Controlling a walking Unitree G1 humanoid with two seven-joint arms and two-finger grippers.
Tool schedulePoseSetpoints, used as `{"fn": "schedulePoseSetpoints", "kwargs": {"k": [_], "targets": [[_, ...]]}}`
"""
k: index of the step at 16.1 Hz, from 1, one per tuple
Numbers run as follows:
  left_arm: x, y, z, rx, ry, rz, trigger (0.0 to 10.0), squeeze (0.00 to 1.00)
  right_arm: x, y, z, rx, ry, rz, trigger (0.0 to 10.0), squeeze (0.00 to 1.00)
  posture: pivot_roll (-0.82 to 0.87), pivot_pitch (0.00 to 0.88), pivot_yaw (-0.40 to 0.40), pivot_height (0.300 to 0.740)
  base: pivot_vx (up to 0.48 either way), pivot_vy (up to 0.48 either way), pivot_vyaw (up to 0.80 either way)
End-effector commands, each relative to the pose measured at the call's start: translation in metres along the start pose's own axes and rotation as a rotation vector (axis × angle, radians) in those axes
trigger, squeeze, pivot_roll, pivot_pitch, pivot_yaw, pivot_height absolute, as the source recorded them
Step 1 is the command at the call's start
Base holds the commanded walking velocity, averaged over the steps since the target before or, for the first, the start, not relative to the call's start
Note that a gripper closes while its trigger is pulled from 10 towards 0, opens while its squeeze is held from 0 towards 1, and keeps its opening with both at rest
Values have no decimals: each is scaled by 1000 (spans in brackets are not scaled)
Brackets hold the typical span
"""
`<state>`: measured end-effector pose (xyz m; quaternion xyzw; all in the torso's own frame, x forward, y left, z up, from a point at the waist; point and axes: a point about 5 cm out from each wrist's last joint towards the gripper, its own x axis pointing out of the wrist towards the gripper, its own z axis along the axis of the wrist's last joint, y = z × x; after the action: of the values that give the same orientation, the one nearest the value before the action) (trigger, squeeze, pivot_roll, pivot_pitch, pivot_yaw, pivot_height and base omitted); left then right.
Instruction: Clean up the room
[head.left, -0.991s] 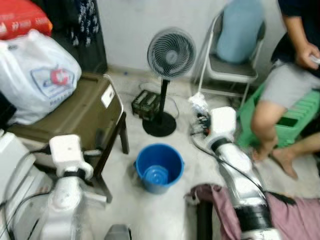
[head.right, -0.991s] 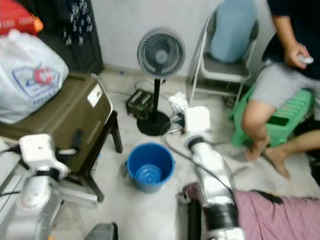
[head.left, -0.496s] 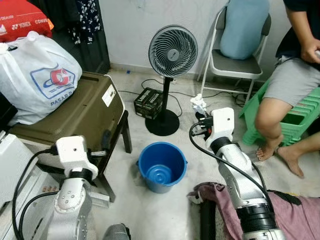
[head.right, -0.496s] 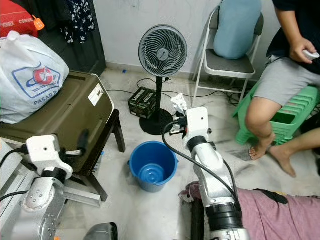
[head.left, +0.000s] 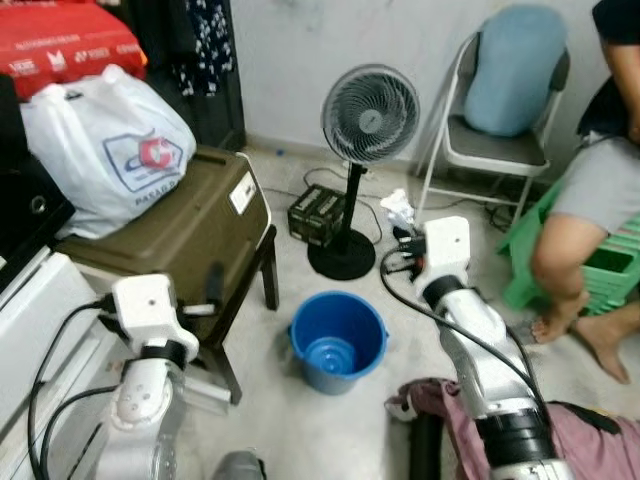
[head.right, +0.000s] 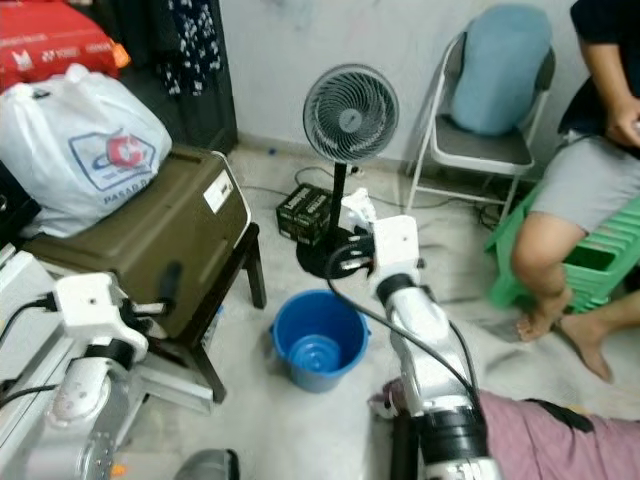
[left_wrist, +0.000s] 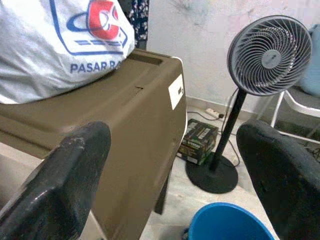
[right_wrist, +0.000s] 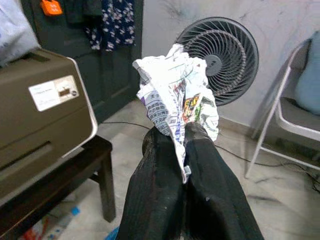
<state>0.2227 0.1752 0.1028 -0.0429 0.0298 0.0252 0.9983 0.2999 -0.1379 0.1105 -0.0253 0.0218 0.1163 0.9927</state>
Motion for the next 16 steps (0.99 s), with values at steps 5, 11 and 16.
{"fn": "schedulePoseSetpoints", "kwargs": {"k": [5,11,16], "targets": [[2,0,4,3,-16,-1,10000,0,1,1,1,0,0,3,10000,0,-20,0,-68,740,0,0,0],[2,-2,5,-4,-25,-11,10000,0,1,2,1,-6,-1,7,10000,0,-20,0,-68,740,217,0,0],[2,-3,5,-5,-24,-13,10000,0,1,2,1,-6,-1,9,10000,0,-20,0,-68,740,409,0,165]]}}
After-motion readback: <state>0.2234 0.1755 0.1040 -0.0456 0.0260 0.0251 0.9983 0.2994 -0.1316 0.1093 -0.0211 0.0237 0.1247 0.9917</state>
